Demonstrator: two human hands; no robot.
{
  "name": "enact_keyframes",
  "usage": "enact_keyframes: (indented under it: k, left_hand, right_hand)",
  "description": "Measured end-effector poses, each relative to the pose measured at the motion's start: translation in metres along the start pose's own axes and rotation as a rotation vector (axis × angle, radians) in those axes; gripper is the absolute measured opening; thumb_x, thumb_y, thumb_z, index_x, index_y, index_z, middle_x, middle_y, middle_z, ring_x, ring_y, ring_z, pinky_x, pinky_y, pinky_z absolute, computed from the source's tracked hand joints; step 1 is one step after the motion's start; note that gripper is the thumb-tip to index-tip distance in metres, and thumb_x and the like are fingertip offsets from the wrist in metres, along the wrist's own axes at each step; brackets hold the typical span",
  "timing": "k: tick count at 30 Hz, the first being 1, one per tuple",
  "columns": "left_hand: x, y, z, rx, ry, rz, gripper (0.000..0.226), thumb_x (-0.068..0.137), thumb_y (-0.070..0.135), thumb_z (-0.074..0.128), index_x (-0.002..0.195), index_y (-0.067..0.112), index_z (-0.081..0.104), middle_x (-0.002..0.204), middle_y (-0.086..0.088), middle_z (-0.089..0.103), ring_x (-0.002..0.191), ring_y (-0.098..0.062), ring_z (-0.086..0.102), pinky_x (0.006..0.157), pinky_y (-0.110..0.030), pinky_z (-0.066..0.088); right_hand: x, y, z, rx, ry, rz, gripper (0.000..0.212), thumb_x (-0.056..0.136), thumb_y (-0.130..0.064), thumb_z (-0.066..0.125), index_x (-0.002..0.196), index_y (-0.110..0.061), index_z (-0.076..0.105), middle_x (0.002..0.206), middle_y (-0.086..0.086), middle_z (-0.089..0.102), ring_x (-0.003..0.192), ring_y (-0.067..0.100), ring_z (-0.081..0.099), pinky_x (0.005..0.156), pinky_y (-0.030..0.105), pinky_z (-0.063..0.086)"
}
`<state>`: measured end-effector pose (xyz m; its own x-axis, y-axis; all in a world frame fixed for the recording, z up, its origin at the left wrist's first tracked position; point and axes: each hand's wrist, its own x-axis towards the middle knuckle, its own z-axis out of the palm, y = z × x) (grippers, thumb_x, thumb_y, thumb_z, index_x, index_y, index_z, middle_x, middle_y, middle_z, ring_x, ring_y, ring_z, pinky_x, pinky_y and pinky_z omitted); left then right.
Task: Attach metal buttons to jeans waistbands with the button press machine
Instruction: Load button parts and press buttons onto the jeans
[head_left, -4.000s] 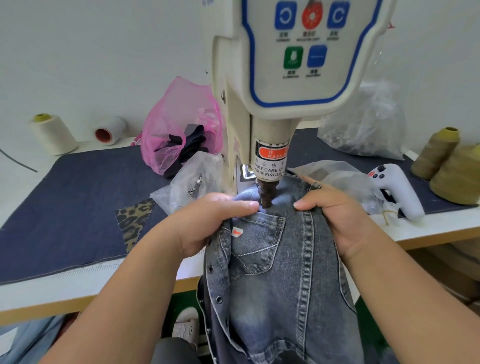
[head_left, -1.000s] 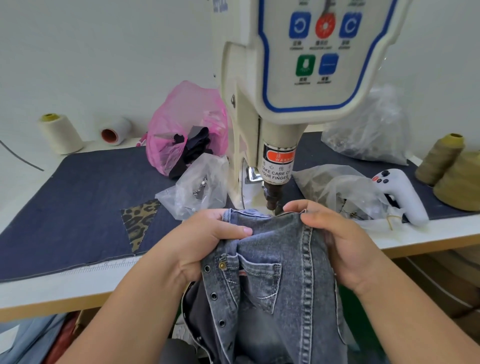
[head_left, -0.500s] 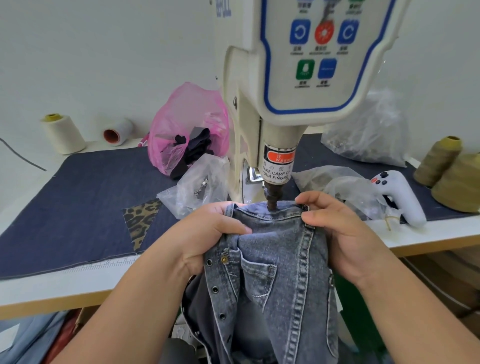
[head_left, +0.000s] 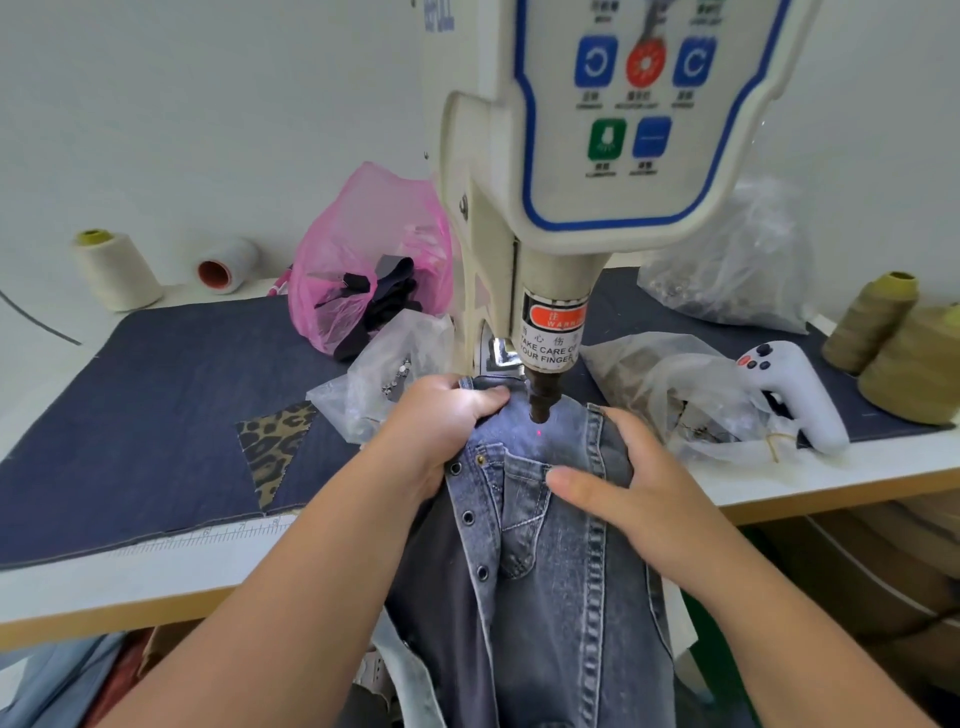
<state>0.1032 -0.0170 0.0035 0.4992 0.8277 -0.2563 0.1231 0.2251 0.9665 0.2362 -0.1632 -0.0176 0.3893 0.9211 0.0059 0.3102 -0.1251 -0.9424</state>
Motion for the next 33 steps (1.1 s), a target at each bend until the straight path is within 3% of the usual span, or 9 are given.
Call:
enact_keyframes:
  k: [4,7,12,15,20,23,27,31,33]
  left_hand:
    - [0.003,-0.003,0.001,0.074,0.043,0.046,0.011,0.088,0.020,0.075,0.093,0.011,0.075,0.082,-0.009,0.077,0.079,-0.025,0.076,0.074,-0.035,0.062]
    - [0.006,-0.005,-0.005,0.246,0.078,0.081,0.030,0.086,0.042,0.074,0.091,0.012,0.075,0.081,-0.007,0.077,0.079,-0.025,0.075,0.082,-0.041,0.058]
    - [0.009,-0.004,-0.017,0.548,0.118,0.160,0.075,0.082,0.072,0.056,0.084,-0.003,0.061,0.078,-0.021,0.067,0.064,-0.021,0.060,0.061,-0.032,0.042]
    - [0.007,-0.003,-0.019,0.642,0.103,0.198,0.073,0.071,0.081,0.048,0.076,0.008,0.055,0.067,-0.007,0.054,0.059,-0.012,0.050,0.057,-0.029,0.035]
    - [-0.003,-0.007,-0.024,0.625,0.267,0.321,0.037,0.082,0.061,0.067,0.097,0.028,0.061,0.086,0.018,0.060,0.079,0.007,0.055,0.064,-0.012,0.034]
    - [-0.021,-0.011,-0.023,0.508,0.261,0.480,0.015,0.088,0.045,0.068,0.094,0.032,0.064,0.092,0.016,0.066,0.086,0.004,0.060,0.070,-0.011,0.038]
    - [-0.045,-0.020,-0.020,0.503,0.118,0.549,0.018,0.082,0.052,0.071,0.094,0.039,0.068,0.118,0.025,0.053,0.112,0.019,0.045,0.080,0.004,0.028]
    - [-0.038,-0.027,-0.024,0.570,0.137,0.498,0.018,0.082,0.025,0.076,0.091,0.039,0.069,0.127,0.016,0.051,0.110,0.025,0.041,0.078,0.009,0.024]
    - [-0.032,-0.027,-0.027,0.526,0.122,0.472,0.017,0.084,0.018,0.075,0.088,0.034,0.071,0.125,0.014,0.054,0.108,0.025,0.044,0.082,0.007,0.026]
  right_hand:
    - [0.007,0.007,-0.002,0.145,0.048,-0.017,0.039,0.064,-0.033,0.084,0.099,-0.039,0.066,0.100,-0.011,0.075,0.090,0.009,0.072,0.079,0.035,0.057]
    - [0.016,0.004,-0.004,0.376,0.016,0.010,0.034,0.062,-0.017,0.081,0.094,-0.027,0.073,0.098,0.002,0.077,0.088,0.023,0.074,0.074,0.038,0.060]
    - [0.037,0.003,-0.009,0.616,-0.052,0.104,0.029,0.061,-0.007,0.075,0.088,-0.015,0.078,0.088,0.017,0.075,0.069,0.029,0.073,0.059,0.036,0.059]
    - [0.046,0.004,-0.010,0.628,-0.101,0.168,0.037,0.057,-0.005,0.076,0.094,-0.007,0.076,0.088,0.020,0.074,0.068,0.030,0.071,0.061,0.036,0.059]
    - [0.051,0.007,-0.008,0.591,-0.131,0.236,0.051,0.060,-0.006,0.075,0.110,0.000,0.070,0.096,0.024,0.071,0.076,0.034,0.069,0.073,0.042,0.059]
    - [0.052,0.005,-0.007,0.581,-0.150,0.236,0.053,0.060,-0.007,0.073,0.112,0.001,0.068,0.098,0.025,0.071,0.078,0.035,0.070,0.075,0.044,0.059]
    - [0.052,0.000,-0.004,0.567,-0.148,0.201,0.046,0.062,-0.009,0.072,0.107,-0.001,0.070,0.097,0.026,0.072,0.079,0.035,0.070,0.074,0.044,0.059]
    - [0.053,-0.003,-0.001,0.548,-0.142,0.204,0.050,0.061,-0.008,0.071,0.110,0.002,0.068,0.101,0.030,0.070,0.083,0.038,0.068,0.083,0.051,0.056]
    - [0.053,-0.003,0.000,0.581,-0.137,0.205,0.048,0.059,-0.007,0.069,0.107,0.001,0.069,0.095,0.027,0.070,0.078,0.034,0.068,0.077,0.045,0.057]
